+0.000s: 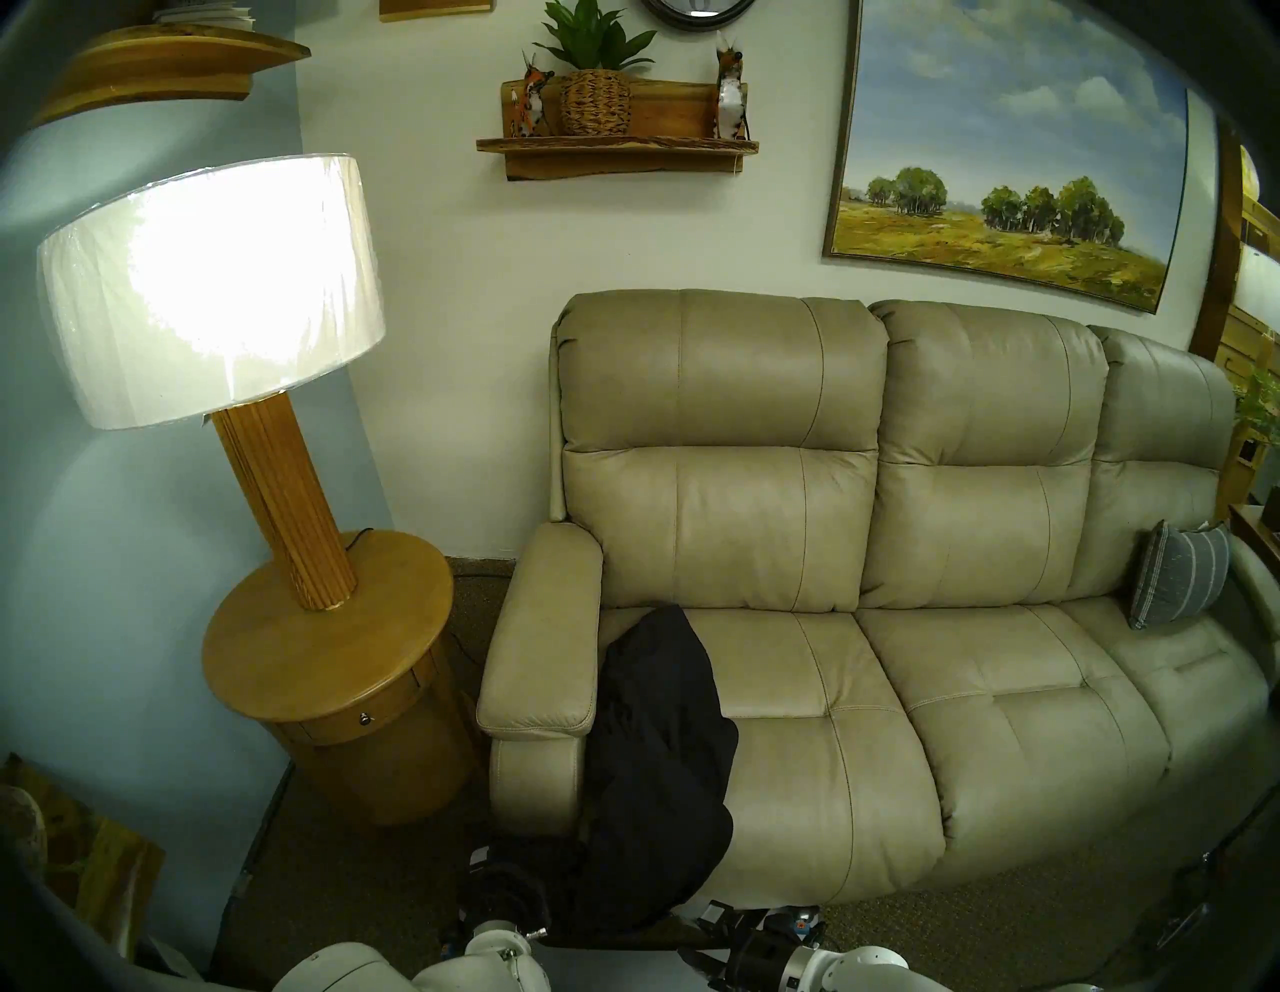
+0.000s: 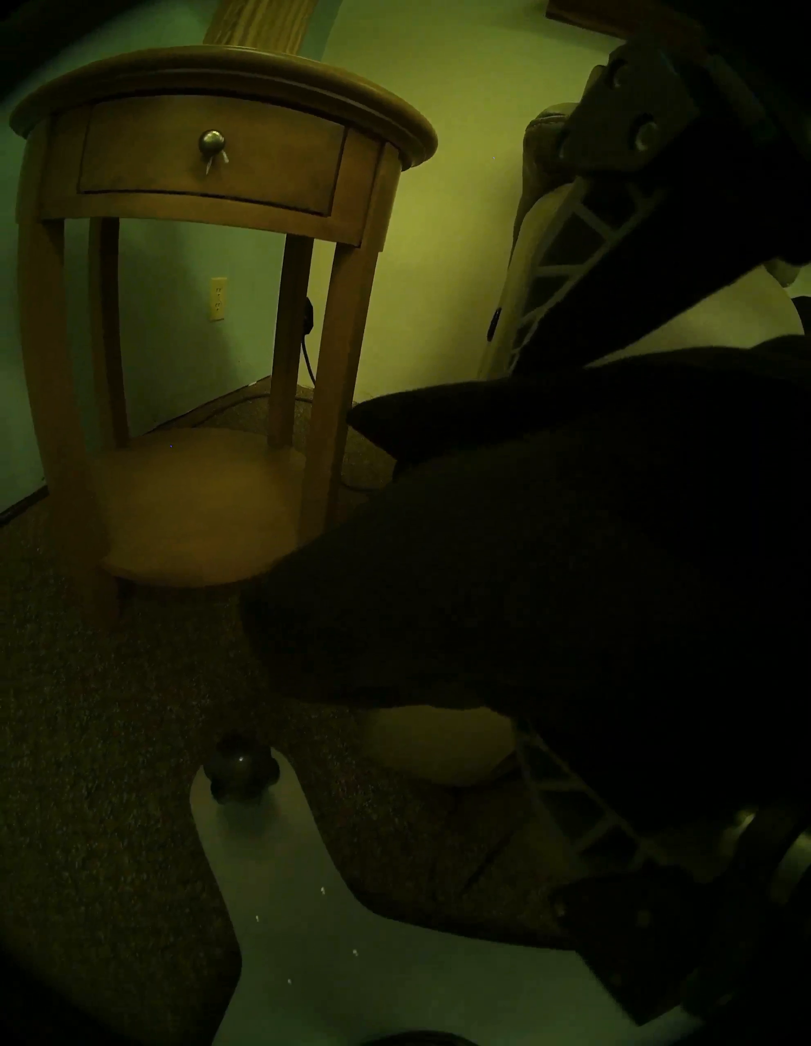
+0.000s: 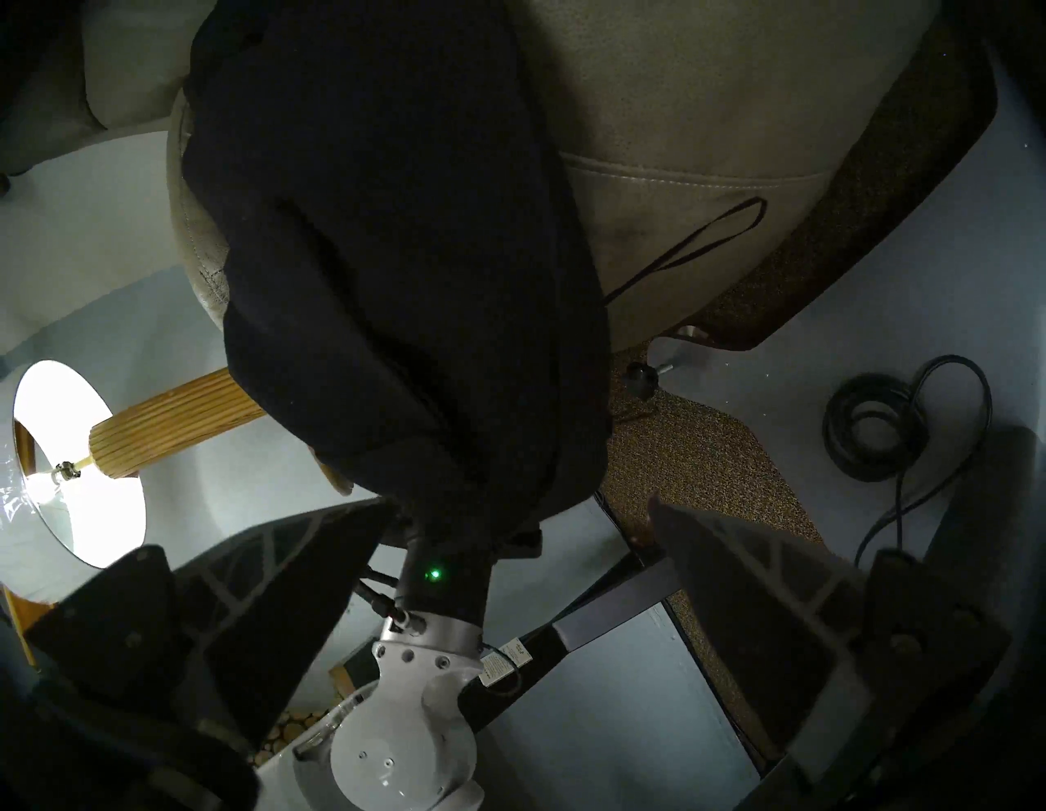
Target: Drape jacket on sofa arm
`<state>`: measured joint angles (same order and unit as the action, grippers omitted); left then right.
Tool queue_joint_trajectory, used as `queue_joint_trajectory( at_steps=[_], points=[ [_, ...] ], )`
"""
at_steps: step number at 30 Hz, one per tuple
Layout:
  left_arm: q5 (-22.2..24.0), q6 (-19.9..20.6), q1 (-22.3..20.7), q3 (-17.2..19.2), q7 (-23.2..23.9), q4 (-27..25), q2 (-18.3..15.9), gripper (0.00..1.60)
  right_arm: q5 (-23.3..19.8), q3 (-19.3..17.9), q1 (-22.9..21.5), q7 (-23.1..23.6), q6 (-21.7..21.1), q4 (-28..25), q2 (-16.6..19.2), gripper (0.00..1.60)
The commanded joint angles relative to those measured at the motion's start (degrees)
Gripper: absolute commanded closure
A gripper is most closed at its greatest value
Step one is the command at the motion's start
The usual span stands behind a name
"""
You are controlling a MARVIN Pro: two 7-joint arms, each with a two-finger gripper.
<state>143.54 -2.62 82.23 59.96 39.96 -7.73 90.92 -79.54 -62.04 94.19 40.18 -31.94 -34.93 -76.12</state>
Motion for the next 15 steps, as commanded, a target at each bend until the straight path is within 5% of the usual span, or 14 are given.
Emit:
queue_joint_trajectory(
  at_steps=[1, 15],
  points=[
    [-2.2, 3.3, 3.7, -2.8, 1.8, -5.3, -0.6, 0.0, 0.0, 0.3, 0.6, 0.8, -0.2, -0.3, -0.3, 0.0],
    [-11.6, 9.1, -3.2, -15.7, -1.5, -12.5, 0.0, 0.0, -0.4, -0.2, 1.5, 3.0, -0.6, -0.7, 0.6, 0.0]
  ],
)
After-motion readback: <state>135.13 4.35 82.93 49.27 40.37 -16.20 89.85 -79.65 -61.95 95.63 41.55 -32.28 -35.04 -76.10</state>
